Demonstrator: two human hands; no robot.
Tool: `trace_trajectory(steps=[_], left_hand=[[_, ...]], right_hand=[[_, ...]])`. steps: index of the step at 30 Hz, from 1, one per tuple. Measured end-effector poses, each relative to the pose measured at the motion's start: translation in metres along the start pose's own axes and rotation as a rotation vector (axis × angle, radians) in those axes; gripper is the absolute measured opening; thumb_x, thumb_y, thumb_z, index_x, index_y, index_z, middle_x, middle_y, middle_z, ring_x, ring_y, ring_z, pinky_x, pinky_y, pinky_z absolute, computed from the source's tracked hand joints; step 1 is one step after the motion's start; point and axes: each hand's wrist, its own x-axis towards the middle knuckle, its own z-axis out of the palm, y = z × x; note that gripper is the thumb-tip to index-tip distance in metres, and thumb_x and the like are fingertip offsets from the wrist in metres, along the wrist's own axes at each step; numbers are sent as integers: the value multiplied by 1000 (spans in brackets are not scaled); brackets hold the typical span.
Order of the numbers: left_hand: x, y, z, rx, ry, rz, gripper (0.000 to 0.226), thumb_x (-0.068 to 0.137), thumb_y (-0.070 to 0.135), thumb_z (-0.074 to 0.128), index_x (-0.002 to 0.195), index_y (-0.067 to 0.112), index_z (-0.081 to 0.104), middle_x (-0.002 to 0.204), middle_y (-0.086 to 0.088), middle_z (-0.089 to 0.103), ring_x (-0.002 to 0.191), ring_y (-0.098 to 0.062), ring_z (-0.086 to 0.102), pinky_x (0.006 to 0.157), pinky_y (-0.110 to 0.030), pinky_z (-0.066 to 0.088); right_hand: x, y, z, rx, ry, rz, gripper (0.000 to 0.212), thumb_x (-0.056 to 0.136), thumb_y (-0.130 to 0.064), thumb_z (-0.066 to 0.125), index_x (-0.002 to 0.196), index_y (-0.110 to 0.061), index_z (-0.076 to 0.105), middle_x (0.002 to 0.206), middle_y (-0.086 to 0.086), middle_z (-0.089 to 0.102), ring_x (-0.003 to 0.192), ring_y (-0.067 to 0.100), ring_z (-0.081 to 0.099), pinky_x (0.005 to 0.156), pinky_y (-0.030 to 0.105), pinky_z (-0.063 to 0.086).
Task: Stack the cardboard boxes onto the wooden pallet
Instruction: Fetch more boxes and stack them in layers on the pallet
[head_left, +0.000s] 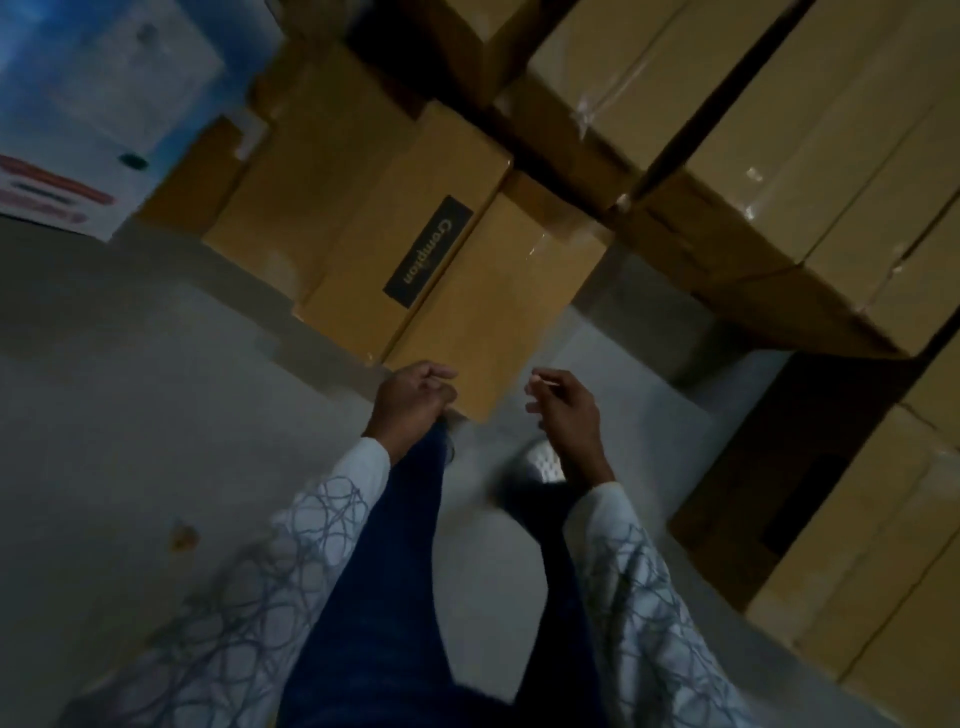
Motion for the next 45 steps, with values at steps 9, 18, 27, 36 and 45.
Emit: trace_trajectory(steps=[9,18,27,36,45], left_hand=[[325,-86,70,358,35,-19,52,91,26,68,140,21,54,144,-3,52,128,-27,52,104,-41,46],[406,-118,110,430,462,164,98,74,43,68,158,19,25,155,-8,38,140,-29,36,115,-52,33],[341,-64,109,437,341,124,94,64,53,62,150,22,40,147,-5,51,134,-30,46,114,-55,30],[138,69,64,673,338,204,73,77,50,64,136,9,50,136,-13,61,122,-33,54,112,-46,32],[-68,140,31,767,170,508,73,73,64,58,128,16,57,130,-9,63,129,-38,45,105,-50,39]], right_hand=[[283,139,100,-160,270,311,75,93,-43,72,153,-12,39,148,21,48,136,40,48,114,51,40],[343,229,92,-63,276,76,85,93,-58,66,161,-26,28,152,11,46,139,32,45,116,51,38],[299,189,76,361,254,265,84,74,-58,67,151,-47,32,138,-12,58,126,23,59,110,55,48],[58,72,6,427,335,339,79,77,-58,74,149,-42,47,137,-14,63,121,16,62,111,48,48],[-193,-7,-27,786,507,304,36,100,-36,63,134,-29,54,114,-11,58,111,23,54,77,40,47]])
